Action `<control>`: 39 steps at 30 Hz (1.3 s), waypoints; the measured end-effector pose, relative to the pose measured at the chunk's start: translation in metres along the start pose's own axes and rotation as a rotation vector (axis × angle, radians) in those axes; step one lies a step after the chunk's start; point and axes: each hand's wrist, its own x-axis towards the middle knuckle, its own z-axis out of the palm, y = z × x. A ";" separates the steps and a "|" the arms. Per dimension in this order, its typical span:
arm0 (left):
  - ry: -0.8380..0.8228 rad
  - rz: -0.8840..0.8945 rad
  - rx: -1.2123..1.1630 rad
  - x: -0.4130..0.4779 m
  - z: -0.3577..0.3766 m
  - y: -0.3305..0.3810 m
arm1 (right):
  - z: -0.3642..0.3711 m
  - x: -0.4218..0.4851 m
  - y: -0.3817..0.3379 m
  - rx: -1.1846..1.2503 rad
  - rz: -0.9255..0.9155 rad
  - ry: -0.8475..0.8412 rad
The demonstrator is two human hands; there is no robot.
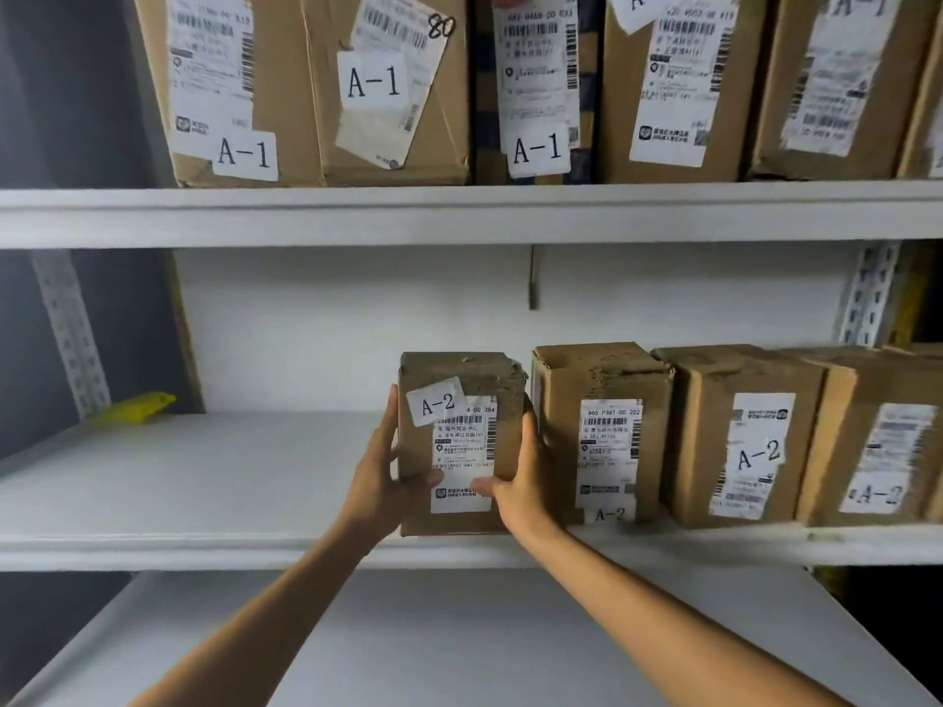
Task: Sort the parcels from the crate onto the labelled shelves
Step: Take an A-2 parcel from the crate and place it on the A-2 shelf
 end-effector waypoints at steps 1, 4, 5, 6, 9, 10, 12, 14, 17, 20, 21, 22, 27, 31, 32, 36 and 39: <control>-0.001 0.011 -0.002 -0.001 0.002 -0.001 | 0.001 -0.001 0.001 -0.011 0.007 0.013; 0.004 0.020 0.027 0.000 0.002 -0.005 | 0.006 -0.002 -0.002 -0.106 0.031 0.030; 0.007 0.019 0.038 0.001 0.002 -0.006 | 0.009 -0.003 -0.004 -0.147 0.038 0.036; 0.008 0.020 0.045 0.002 0.001 -0.006 | 0.012 -0.004 -0.005 -0.189 0.039 0.043; 0.002 0.044 0.047 0.003 0.003 -0.008 | 0.015 -0.012 -0.008 -0.323 0.025 0.074; 0.001 0.041 0.041 0.004 0.004 -0.010 | 0.015 -0.015 -0.010 -0.368 0.017 0.088; -0.001 0.045 0.020 0.006 0.008 -0.010 | 0.011 -0.022 -0.010 -0.446 0.012 0.123; 0.004 0.059 0.010 0.010 0.012 -0.011 | 0.005 -0.027 -0.012 -0.523 0.004 0.137; 0.004 0.061 -0.022 0.013 0.020 -0.011 | -0.006 -0.035 -0.012 -0.652 -0.052 0.162; -0.001 0.043 -0.030 0.013 0.023 -0.011 | -0.014 -0.041 -0.013 -0.776 -0.106 0.167; -0.006 0.035 -0.025 0.012 0.024 -0.010 | -0.015 -0.042 -0.013 -0.795 -0.102 0.160; -0.013 0.026 -0.026 0.010 0.024 -0.008 | -0.015 -0.043 -0.015 -0.816 -0.096 0.149; -0.084 -0.017 -0.042 0.012 0.016 -0.002 | -0.012 -0.046 -0.026 -0.900 -0.152 0.068; -0.122 -0.004 0.095 0.008 0.002 -0.001 | -0.010 -0.042 -0.037 -0.954 -0.254 -0.052; -0.102 0.008 0.193 0.003 -0.002 -0.002 | -0.006 -0.041 -0.039 -0.943 -0.261 -0.088; -0.140 0.048 0.739 -0.020 -0.025 -0.005 | 0.017 -0.038 -0.046 -0.834 -0.243 -0.294; -0.121 -0.043 0.900 -0.035 -0.052 -0.002 | 0.041 -0.034 -0.051 -0.783 -0.312 -0.341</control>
